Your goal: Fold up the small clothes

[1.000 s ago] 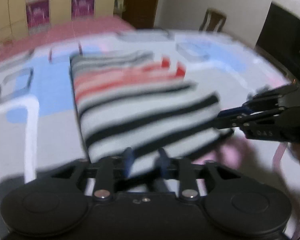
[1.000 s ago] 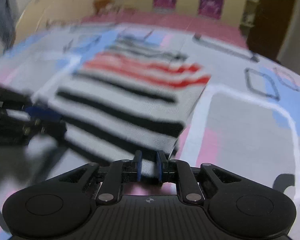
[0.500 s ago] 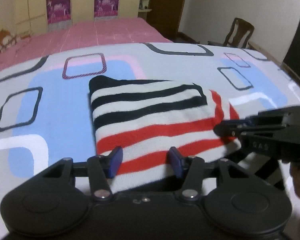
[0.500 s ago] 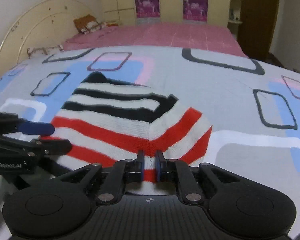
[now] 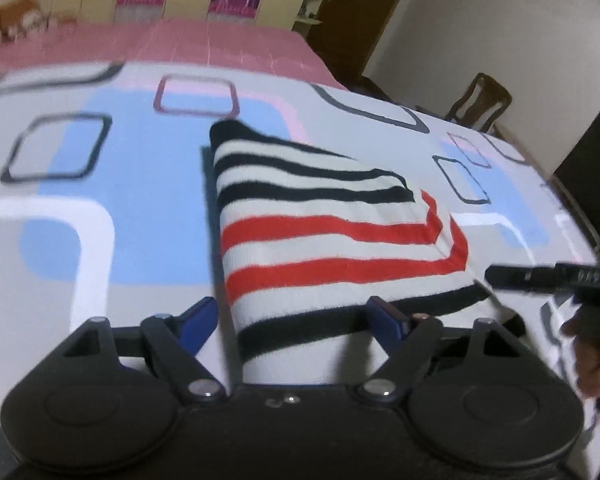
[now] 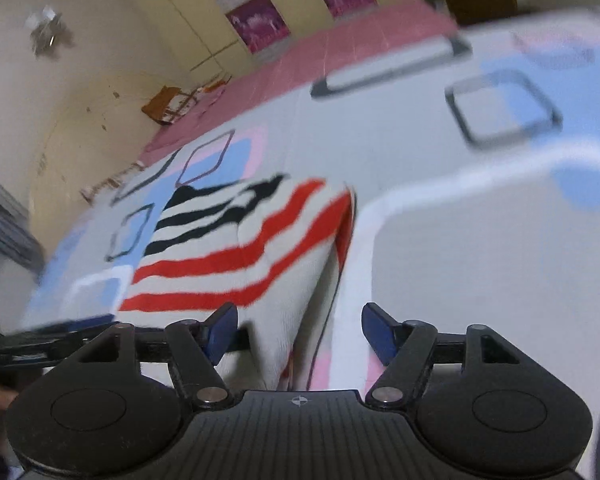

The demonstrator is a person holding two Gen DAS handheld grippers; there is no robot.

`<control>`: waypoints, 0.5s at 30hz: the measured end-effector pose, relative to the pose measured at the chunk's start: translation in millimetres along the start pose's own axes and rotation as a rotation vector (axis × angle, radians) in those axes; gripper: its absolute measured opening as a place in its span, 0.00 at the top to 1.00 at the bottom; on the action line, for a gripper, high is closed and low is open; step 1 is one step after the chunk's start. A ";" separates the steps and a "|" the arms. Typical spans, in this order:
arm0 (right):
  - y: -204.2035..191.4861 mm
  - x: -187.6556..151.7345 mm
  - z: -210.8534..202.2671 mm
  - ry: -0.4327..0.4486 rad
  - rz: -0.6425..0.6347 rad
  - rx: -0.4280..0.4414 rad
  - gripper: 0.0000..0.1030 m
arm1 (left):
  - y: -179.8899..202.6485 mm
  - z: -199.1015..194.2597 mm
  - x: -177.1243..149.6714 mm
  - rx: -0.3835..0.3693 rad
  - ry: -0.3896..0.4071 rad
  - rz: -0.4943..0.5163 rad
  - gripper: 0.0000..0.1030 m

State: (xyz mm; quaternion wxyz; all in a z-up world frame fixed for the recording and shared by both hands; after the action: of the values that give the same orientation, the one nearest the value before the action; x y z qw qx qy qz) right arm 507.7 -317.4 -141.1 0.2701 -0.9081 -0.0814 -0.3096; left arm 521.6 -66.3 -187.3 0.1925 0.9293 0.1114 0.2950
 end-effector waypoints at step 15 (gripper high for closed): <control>-1.0 -8.9 24.7 -0.101 0.130 0.290 0.33 | -5.5 25.7 -4.2 -0.043 -0.069 -0.128 0.19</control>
State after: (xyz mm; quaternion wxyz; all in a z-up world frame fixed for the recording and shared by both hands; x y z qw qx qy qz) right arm 513.0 -303.1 -162.4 0.4133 -0.8773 -0.0797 -0.2306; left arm 532.9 -70.2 -211.1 0.2348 0.9254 0.1576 0.2524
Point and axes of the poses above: each gripper's, at about its wrist camera, not at the fingertips, and z roughly the way its jaws point, y to its right, x to its top, the point moved 10 cm from there along z, roughly the way its jaws point, and after that the axes turned 13 degrees about -z, right-handed, at the moved point
